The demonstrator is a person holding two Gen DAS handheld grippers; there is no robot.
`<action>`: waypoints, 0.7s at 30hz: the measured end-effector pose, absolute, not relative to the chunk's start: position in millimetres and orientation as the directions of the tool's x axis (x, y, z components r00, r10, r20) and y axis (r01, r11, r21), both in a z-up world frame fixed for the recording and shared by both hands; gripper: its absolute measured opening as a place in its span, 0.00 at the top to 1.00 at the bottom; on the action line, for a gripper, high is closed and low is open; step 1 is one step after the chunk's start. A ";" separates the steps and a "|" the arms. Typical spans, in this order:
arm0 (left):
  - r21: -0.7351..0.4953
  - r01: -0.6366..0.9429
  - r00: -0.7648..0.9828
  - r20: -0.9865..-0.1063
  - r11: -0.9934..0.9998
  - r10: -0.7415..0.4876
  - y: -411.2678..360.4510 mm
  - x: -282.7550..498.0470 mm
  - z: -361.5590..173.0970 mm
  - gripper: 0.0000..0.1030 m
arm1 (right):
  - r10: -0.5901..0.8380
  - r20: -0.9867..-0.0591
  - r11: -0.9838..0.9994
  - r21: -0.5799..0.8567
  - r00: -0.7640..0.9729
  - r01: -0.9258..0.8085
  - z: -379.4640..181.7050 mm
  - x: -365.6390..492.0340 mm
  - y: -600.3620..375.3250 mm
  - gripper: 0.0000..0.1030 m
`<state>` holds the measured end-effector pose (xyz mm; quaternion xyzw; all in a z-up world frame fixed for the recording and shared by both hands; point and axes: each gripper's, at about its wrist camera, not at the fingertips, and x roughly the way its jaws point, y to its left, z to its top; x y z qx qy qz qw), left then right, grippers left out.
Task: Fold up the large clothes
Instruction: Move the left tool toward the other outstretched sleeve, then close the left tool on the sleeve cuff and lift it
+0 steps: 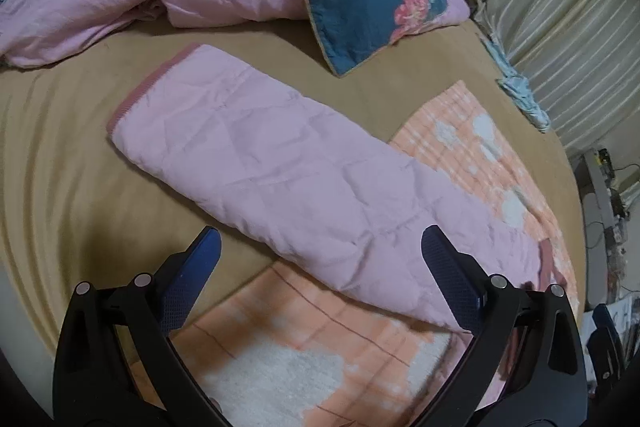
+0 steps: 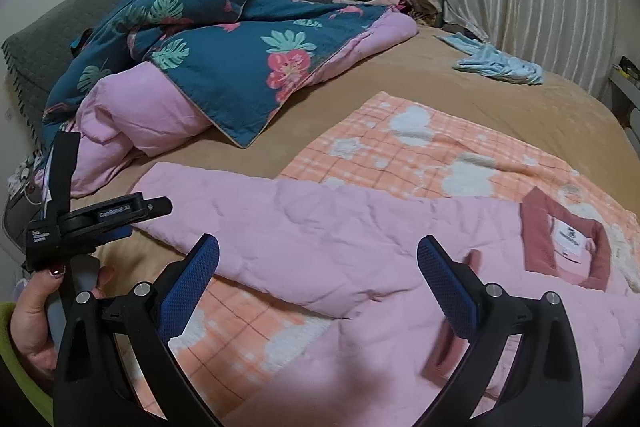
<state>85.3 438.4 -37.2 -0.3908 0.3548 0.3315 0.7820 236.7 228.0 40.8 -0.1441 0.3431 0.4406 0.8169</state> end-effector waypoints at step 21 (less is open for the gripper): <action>-0.475 -0.859 0.504 -0.848 0.192 0.160 505.4 75.1 -116.1 0.09 | 0.580 -0.751 0.546 0.070 0.316 -0.835 -4.7 230.6 254.7 0.04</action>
